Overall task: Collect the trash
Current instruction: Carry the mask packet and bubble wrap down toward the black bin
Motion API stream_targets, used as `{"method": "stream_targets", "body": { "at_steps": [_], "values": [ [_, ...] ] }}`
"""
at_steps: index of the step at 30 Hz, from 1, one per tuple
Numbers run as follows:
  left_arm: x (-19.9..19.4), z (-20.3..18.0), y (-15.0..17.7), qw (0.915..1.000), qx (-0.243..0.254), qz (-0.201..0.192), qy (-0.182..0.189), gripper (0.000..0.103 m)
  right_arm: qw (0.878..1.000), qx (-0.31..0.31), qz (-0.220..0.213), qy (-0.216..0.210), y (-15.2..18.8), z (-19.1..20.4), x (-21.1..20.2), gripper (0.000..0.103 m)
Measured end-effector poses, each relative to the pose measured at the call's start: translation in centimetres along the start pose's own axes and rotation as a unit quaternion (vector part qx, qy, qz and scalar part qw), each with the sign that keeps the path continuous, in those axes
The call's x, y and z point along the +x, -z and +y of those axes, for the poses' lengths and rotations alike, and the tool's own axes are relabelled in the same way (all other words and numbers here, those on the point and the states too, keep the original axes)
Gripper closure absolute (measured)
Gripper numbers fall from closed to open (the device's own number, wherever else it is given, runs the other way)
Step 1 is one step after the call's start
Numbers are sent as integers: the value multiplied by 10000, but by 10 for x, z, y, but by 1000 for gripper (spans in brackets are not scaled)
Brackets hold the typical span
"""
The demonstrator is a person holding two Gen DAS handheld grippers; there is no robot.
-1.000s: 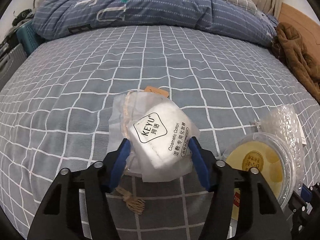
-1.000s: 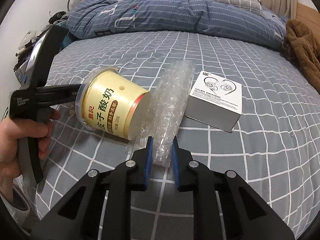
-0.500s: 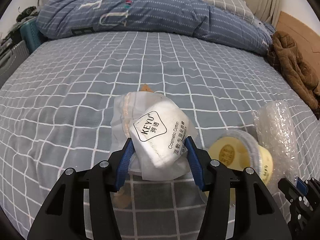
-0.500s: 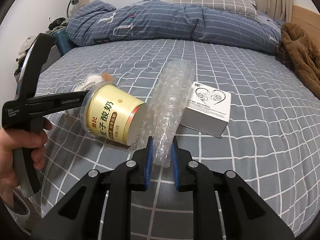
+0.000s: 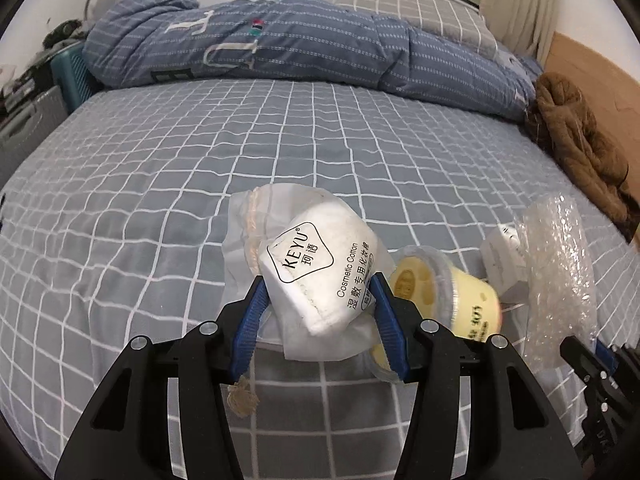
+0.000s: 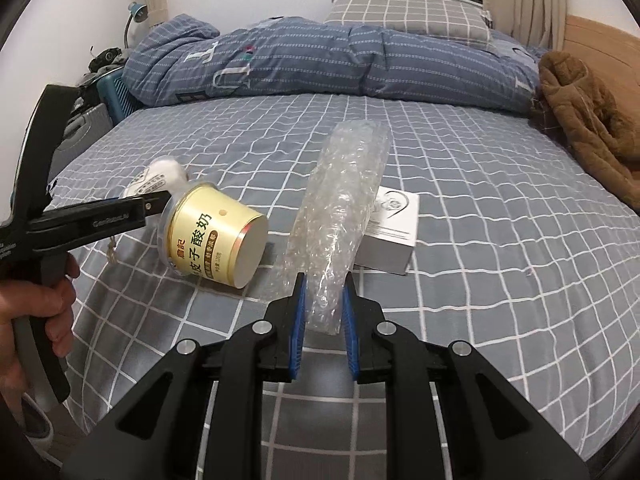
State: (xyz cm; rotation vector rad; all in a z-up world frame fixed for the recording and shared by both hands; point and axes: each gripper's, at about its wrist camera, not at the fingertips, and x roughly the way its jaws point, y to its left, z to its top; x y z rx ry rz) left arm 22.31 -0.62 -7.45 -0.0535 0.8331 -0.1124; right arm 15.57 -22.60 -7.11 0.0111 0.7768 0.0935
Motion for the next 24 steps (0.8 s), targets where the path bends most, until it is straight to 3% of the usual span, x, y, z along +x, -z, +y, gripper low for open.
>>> {"method": "stream_targets", "body": {
  "at_steps": [12, 24],
  "values": [
    [-36, -2, 8, 9999, -18, -108, -65, 52, 9999, -59, -139, -58, -5, 8, -22, 87],
    [-65, 7, 38, 9998, 66, -55, -162, 52, 9996, -154, -223, -99, 5, 21, -37, 87]
  ]
}}
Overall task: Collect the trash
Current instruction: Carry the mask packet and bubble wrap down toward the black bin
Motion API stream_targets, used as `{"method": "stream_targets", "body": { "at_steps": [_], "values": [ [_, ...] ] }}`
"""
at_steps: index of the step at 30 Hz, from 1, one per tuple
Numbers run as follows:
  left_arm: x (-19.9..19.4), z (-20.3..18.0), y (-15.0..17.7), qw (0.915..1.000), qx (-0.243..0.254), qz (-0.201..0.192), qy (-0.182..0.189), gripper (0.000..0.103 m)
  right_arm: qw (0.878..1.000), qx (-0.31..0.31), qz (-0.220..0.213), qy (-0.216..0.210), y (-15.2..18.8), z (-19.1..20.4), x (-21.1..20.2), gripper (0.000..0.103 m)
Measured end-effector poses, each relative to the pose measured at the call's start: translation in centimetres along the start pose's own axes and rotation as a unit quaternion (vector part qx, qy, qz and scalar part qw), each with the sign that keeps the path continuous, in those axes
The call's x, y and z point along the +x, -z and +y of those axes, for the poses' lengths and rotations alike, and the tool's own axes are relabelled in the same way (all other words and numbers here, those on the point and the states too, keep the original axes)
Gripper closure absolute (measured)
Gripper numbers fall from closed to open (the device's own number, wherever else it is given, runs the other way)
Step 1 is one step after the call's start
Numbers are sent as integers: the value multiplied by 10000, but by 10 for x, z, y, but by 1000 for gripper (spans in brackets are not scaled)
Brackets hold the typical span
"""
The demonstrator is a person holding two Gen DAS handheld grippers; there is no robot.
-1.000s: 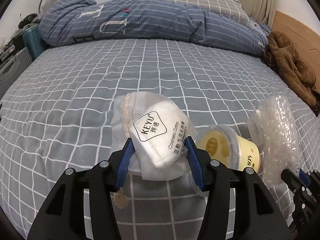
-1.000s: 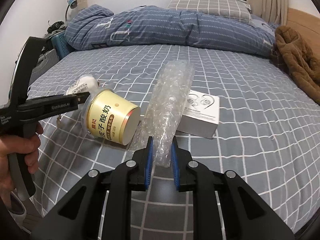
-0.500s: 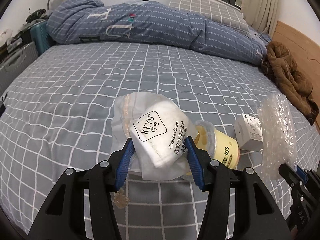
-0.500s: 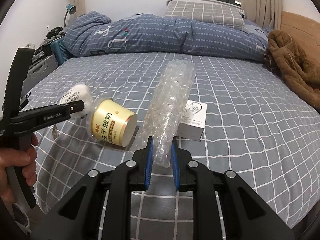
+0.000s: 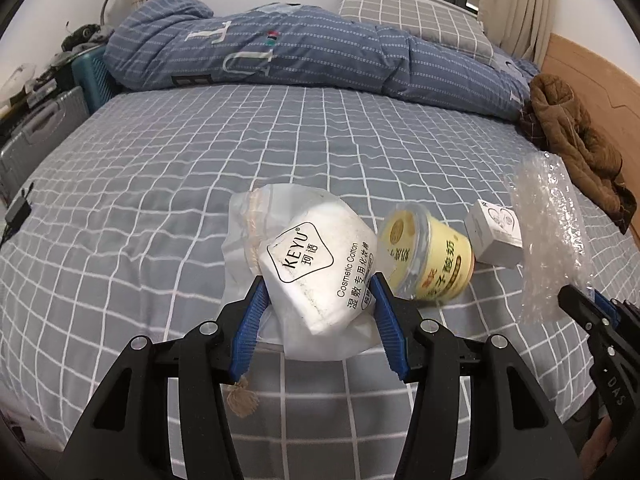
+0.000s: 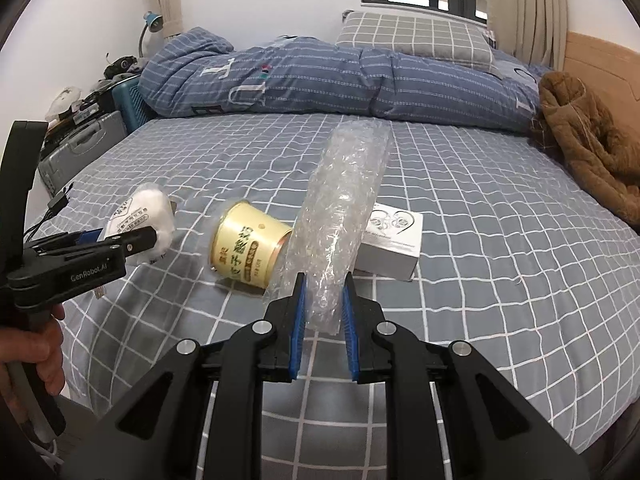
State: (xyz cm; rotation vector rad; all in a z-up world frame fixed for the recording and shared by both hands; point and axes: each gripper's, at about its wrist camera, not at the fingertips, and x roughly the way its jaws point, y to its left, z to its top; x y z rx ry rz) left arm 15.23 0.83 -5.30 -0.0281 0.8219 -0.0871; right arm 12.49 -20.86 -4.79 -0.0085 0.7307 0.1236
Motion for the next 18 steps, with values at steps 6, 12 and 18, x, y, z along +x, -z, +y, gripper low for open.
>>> {"method": "stream_targets", "body": {
  "at_steps": [6, 12, 18],
  "values": [
    [-13, -1, 14, 10000, 8, 15, 21, 52, 10000, -49, -72, -27, 3, 8, -12, 87],
    [-25, -6, 28, 10000, 34, 33, 48, 52, 9999, -60, -88, -13, 9, 8, -22, 87],
    [-35, -9, 36, 9999, 62, 29, 75, 52, 9999, -83, -109, 7, 14, 9, -31, 87]
  ]
}}
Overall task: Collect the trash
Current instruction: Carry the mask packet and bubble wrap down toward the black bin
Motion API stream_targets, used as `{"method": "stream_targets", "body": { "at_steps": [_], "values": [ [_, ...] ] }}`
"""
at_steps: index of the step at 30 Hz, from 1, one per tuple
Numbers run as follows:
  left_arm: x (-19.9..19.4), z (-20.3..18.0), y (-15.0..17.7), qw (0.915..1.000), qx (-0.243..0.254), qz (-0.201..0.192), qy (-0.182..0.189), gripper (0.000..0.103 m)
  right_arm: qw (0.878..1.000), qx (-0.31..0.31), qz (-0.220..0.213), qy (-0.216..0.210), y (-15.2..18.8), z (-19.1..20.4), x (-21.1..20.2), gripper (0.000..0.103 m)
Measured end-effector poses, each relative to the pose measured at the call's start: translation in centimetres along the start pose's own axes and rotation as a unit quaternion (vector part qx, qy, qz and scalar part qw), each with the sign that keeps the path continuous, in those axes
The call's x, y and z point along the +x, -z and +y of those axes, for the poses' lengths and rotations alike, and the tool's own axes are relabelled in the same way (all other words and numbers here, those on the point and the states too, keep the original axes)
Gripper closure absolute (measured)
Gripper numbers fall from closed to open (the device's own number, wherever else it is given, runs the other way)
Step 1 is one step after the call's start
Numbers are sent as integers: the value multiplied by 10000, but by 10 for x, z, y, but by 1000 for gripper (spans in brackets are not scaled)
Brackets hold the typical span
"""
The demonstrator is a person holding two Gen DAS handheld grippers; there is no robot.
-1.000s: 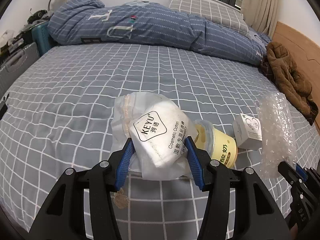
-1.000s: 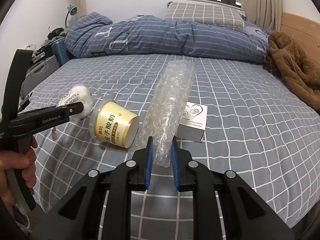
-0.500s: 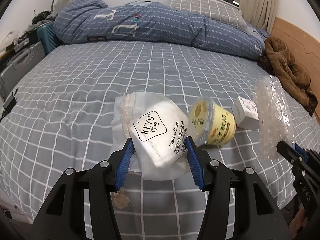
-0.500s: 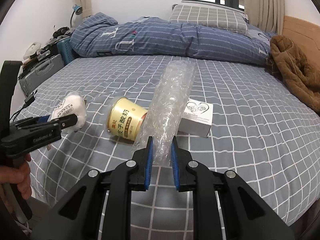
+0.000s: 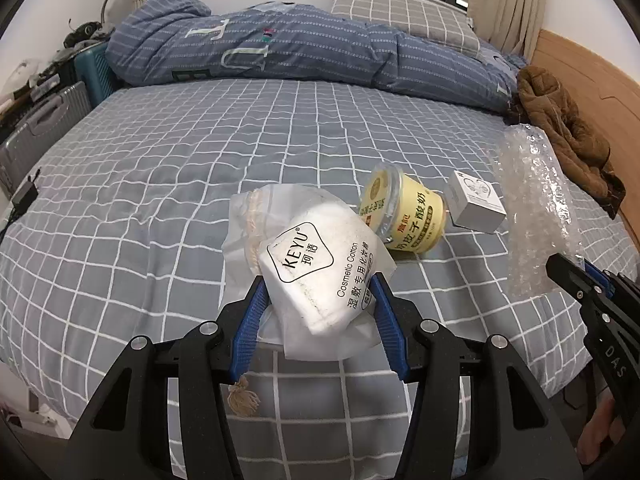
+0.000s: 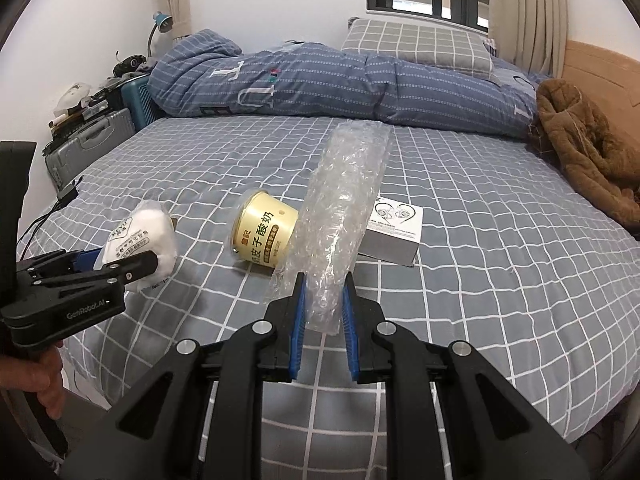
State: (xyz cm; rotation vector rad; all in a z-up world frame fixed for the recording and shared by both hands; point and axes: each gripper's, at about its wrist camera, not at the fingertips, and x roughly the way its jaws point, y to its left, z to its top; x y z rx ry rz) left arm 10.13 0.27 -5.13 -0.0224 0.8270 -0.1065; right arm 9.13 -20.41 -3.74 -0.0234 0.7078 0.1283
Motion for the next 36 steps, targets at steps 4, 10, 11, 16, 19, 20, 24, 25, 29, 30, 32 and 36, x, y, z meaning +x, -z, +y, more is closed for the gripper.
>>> {"method": "stream_targets", "body": {
  "at_steps": [4, 10, 11, 16, 19, 20, 24, 25, 29, 30, 32, 36],
  "values": [
    [-8, -1, 6, 10000, 6, -8, 26, 52, 10000, -44, -5, 22, 4, 2, -7, 87],
    [-15, -2, 16, 10000, 13, 28, 40, 52, 10000, -49, -25, 33, 7, 3, -17, 87],
    [-17, -2, 18, 10000, 17, 30, 37, 52, 10000, -47, -28, 33, 8, 3, -18, 87],
    [-24, -2, 25, 10000, -1, 22, 40, 52, 10000, -31, -60, 30, 9, 3, -27, 87],
    [-29, -2, 30, 10000, -9, 9, 49, 52, 10000, -19, -73, 23, 10, 4, -30, 87],
    [-31, -3, 32, 10000, -4, 5, 55, 52, 10000, -19, -71, 24, 11, 4, -31, 87],
    [-37, -3, 38, 10000, 7, 15, 74, 52, 10000, 6, -65, 24, 14, 3, -36, 87],
    [-39, -3, 40, 10000, 3, 16, 80, 52, 10000, 9, -69, 24, 15, 3, -38, 87],
    [-47, -6, 45, 9999, -4, -5, 115, 52, 10000, 9, -64, 24, 16, 3, -40, 87],
    [-48, -6, 45, 9999, -5, -10, 125, 52, 10000, 11, -65, 27, 17, 3, -41, 87],
    [-53, -8, 47, 9999, 7, -36, 143, 52, 10000, 13, -61, 26, 19, 3, -43, 87],
    [-61, -11, 51, 9998, 20, -72, 186, 52, 10000, -7, -66, 30, 25, 4, -51, 87]
  ]
}}
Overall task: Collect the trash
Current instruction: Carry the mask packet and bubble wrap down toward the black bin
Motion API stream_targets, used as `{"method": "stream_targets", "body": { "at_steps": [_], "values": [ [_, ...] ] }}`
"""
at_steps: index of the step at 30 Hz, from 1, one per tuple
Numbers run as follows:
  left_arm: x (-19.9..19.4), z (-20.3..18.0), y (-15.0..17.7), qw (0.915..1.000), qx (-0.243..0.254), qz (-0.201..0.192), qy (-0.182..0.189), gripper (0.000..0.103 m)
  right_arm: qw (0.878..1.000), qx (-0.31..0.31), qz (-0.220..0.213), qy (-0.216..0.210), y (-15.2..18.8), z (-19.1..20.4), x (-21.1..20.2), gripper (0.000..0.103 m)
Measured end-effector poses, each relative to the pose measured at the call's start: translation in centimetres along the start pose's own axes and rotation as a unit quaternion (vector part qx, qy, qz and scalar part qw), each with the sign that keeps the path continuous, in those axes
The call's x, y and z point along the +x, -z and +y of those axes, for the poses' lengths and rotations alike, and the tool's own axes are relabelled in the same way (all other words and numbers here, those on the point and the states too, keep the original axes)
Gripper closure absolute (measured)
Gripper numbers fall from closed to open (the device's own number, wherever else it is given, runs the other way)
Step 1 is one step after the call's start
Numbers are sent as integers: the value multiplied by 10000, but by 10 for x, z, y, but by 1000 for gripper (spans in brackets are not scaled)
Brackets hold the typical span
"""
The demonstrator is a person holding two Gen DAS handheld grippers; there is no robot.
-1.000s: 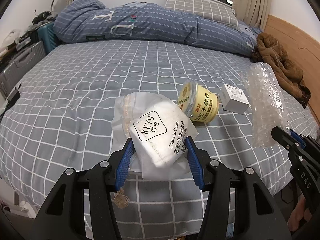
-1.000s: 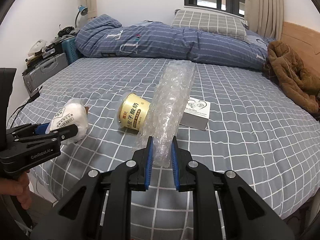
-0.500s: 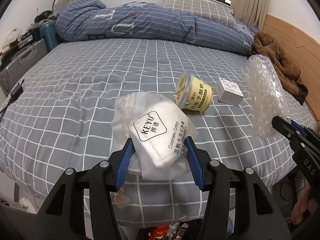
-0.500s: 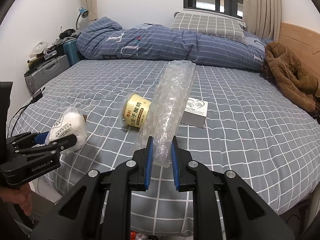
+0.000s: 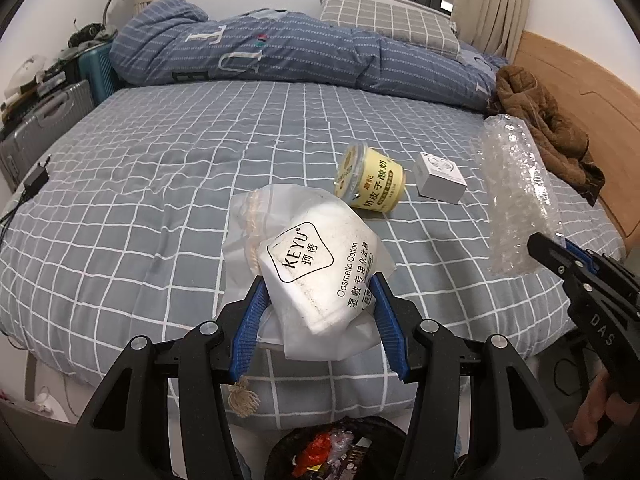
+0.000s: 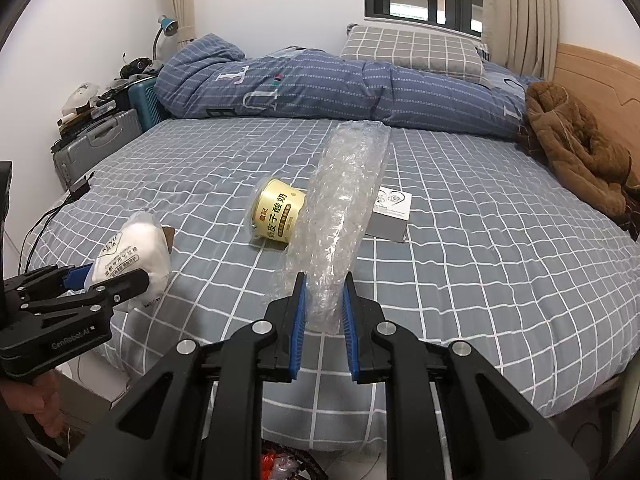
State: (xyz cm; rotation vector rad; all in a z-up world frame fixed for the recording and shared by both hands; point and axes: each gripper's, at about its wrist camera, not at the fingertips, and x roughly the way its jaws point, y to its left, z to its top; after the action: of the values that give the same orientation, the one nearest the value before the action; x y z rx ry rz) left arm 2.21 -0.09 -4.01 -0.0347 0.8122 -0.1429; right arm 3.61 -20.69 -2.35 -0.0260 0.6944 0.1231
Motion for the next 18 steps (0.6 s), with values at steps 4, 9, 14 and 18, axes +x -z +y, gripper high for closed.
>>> {"method": "stream_targets", "body": {
  "at_steps": [4, 9, 14, 18],
  "values": [
    [-6, -5, 4, 10000, 91, -22, 5, 52, 10000, 22, -8, -6, 6, 0, -8, 87],
    [-12, -7, 10, 10000, 76, -17, 54, 52, 10000, 20, 30, 6, 15, 1, -16, 87],
    [-17, -6, 16, 9999, 63, -5, 85, 52, 10000, 32, 54, 16, 20, 4, -22, 87],
    [-21, -8, 22, 9999, 49, 9, 101, 52, 10000, 23, 35, 20, 24, 6, -31, 87]
  ]
}}
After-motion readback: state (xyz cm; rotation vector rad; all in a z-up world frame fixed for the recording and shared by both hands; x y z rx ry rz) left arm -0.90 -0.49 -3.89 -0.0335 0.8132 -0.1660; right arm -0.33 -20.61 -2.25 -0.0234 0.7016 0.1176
